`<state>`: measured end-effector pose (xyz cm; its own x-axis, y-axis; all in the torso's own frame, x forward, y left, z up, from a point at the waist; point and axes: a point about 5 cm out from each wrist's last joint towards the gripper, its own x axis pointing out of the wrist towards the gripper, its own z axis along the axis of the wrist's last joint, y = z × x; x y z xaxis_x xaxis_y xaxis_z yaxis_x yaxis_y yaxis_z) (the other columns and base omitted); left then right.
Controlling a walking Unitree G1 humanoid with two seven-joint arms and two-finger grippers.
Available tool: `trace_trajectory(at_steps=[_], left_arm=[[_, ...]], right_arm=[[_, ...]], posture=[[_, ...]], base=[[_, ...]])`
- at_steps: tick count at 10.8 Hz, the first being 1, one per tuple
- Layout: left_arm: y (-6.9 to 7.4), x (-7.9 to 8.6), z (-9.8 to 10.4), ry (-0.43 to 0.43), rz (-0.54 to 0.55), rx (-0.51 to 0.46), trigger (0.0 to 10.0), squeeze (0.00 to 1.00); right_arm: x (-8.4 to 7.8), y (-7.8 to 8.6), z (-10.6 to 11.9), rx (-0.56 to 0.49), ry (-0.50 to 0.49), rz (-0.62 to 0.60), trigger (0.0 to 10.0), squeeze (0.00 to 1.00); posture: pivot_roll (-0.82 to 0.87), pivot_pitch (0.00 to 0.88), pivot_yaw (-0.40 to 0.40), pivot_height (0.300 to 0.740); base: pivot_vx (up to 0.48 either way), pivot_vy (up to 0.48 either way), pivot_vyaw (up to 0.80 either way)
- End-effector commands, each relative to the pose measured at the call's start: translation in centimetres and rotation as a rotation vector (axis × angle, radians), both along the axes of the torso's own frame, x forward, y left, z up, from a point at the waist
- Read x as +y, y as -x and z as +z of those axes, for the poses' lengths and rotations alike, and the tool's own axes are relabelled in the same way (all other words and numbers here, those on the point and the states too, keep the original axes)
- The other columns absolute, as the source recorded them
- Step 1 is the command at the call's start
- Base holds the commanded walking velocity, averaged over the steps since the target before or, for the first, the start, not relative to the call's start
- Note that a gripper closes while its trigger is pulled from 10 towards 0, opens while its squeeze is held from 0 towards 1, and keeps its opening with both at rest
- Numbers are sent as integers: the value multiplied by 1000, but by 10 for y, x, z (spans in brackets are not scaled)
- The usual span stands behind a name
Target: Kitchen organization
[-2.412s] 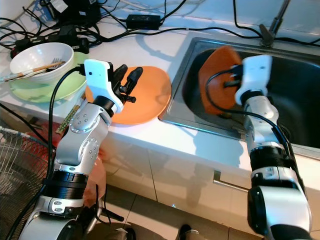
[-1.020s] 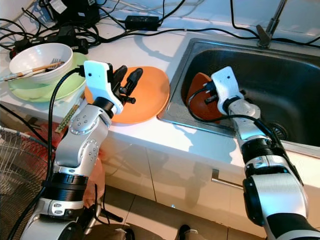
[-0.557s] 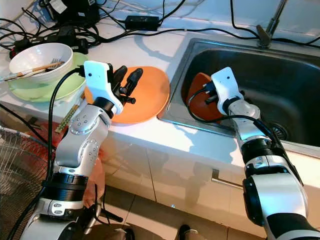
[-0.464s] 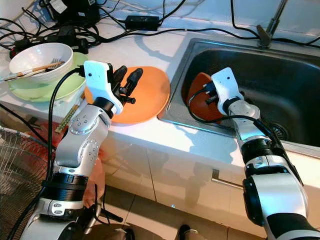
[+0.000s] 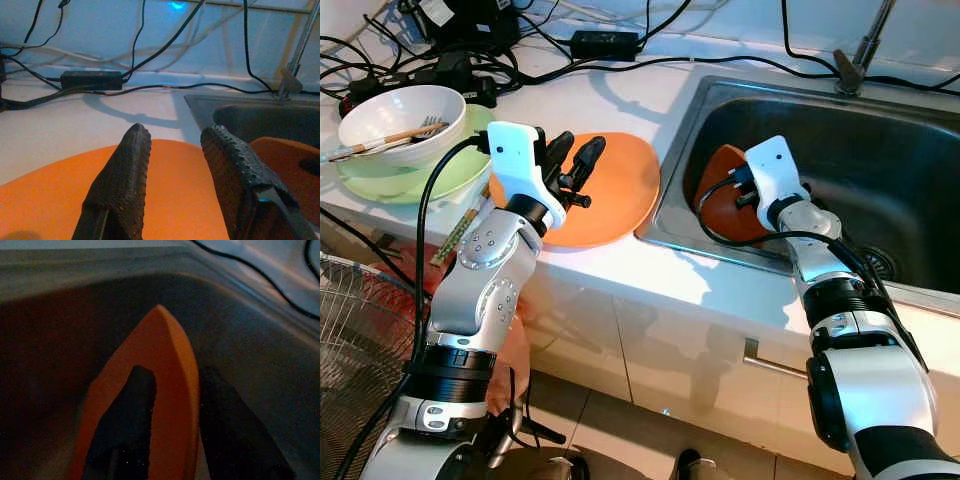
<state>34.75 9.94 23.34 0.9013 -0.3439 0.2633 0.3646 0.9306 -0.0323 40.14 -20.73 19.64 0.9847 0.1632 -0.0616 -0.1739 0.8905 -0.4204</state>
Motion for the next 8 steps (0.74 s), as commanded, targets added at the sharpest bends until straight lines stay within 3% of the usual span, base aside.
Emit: trace_trajectory(at_steps=[1, 4, 8], left_arm=[[2, 3, 2, 0, 15, -10, 10000, 0], [2, 2, 0, 1, 12, -5, 10000, 0], [2, 3, 0, 2, 16, -3, 10000, 0]], right_arm=[[-2, -2, 15, -70, 10, -14, 10000, 0], [-5, -3, 24, -140, -23, -52, 10000, 0], [-1, -2, 16, -124, -49, -38, 10000, 0]], posture=[[92, 172, 11, 740], [93, 173, 10, 740], [94, 176, 9, 740]], base=[[0, 0, 0], [0, 0, 0], [0, 0, 0]])
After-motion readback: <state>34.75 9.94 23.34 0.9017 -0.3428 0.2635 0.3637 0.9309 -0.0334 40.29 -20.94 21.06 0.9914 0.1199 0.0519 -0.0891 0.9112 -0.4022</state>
